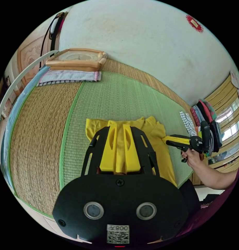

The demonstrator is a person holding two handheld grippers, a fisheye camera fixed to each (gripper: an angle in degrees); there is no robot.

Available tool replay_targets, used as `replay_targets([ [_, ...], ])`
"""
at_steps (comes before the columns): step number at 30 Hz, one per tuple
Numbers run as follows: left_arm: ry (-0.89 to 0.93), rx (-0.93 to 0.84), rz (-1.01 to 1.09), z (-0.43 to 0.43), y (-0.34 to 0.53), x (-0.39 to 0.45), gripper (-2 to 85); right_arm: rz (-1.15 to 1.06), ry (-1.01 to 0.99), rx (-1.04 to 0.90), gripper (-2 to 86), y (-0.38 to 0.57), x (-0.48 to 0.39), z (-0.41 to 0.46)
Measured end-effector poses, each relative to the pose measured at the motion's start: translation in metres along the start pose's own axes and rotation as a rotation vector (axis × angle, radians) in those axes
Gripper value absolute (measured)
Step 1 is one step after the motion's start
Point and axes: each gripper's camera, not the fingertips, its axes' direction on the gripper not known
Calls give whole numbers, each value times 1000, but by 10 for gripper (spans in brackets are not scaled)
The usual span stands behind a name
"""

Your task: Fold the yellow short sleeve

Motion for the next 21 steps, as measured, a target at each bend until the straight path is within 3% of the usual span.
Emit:
replay_targets([
  [2,-41,-79,-5,22,-5,-9,18,-3,12,5,2,1,-3,1],
  [7,-71,-6,-38,14,-7,-25,5,-20,26,11,2,4,-5,5],
  [13,-71,-56,-55,28,-9,-48,2,5,-20,29,2,8,4,8],
  [21,-21,63,-51,-5,15,-47,3,24,-72,102,2,4,15,-17],
])
